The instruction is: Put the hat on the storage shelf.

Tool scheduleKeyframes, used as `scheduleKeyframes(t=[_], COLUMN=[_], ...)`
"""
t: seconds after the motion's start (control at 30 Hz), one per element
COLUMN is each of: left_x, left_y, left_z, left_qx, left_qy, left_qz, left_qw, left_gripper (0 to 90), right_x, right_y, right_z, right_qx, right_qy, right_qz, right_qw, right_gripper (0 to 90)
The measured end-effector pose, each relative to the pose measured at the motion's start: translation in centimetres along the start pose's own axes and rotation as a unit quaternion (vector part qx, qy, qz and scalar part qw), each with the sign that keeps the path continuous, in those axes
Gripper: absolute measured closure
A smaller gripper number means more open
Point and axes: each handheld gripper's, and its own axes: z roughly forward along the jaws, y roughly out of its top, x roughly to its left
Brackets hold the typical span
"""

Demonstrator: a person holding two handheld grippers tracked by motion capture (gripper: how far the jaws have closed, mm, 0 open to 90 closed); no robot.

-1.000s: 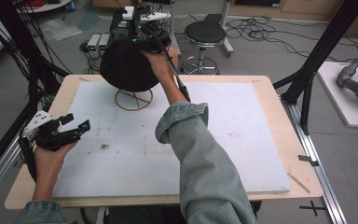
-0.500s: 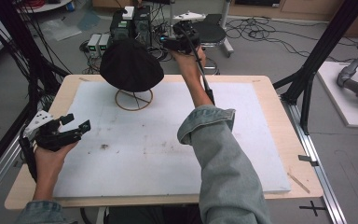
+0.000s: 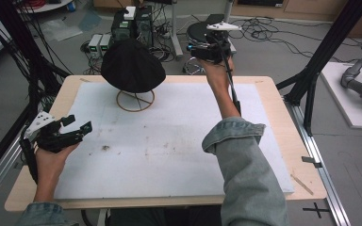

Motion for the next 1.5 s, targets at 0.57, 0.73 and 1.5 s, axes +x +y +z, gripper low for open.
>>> scheduleKeyframes(t=[0.57, 0.73, 1.5], left_x=[0.0, -0.1, -0.4], left_y=[-0.1, 0.0, -0.3], left_z=[0.1, 0.2, 0.7], left_qx=[0.004, 0.002, 0.008], left_qy=[0.002, 0.001, 0.001], left_qz=[0.000, 0.001, 0.001], left_qw=[1.0000, 1.0000, 1.0000], left_gripper=[21.9, 21.9, 21.9], right_x=[-4.0, -3.7, -4.2], right_y=[-2.5, -2.2, -11.0], right_z=[-5.5, -6.7, -12.9], right_qx=[0.034, 0.039, -0.009], right_qy=[-0.013, -0.011, -0.026], right_qz=[0.016, 0.017, 0.036], right_qw=[0.9992, 0.9990, 0.9990], right_gripper=[13.6, 13.6, 13.1])
